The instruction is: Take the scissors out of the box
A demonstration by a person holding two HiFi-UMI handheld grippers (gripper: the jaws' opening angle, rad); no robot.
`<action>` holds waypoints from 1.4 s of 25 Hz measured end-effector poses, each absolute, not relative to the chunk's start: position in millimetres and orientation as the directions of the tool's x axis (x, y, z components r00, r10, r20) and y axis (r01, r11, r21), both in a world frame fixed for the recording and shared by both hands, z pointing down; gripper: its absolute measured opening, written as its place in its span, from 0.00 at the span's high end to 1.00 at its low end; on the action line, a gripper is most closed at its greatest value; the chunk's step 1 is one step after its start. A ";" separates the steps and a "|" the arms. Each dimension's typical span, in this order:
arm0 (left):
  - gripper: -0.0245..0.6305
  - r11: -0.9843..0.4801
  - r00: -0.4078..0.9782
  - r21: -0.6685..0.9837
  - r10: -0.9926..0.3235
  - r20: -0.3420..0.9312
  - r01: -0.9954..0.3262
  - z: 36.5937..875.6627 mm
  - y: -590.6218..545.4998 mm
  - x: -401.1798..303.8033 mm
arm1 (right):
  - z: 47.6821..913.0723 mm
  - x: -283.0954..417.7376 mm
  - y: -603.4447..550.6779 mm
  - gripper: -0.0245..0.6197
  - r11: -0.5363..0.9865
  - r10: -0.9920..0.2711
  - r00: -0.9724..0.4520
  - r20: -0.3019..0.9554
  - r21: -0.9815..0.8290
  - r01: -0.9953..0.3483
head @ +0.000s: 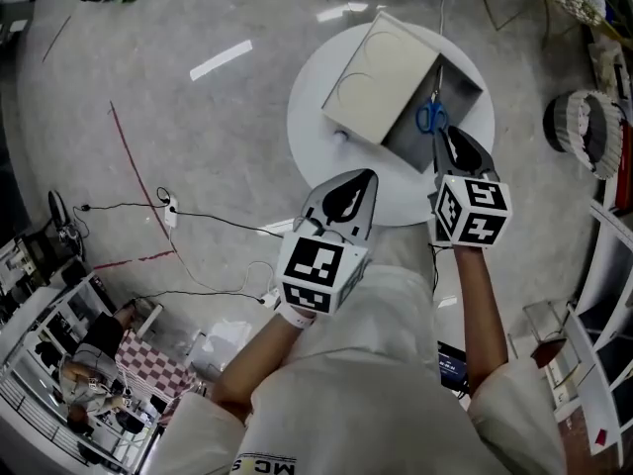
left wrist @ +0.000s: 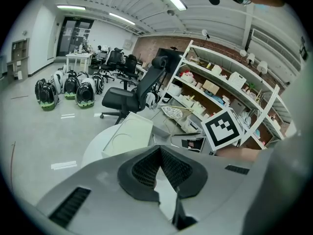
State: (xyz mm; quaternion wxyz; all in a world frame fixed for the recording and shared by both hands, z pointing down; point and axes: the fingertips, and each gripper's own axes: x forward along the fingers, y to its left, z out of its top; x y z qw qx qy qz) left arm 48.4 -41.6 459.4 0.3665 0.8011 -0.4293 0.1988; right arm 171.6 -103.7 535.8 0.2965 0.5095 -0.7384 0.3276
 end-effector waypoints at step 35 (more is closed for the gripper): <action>0.95 -0.266 0.518 0.449 -0.533 0.669 -0.853 495.9 -42.6 22.6 | 675.7 195.8 -113.6 0.68 0.092 -0.110 0.016 0.994 0.026 -0.995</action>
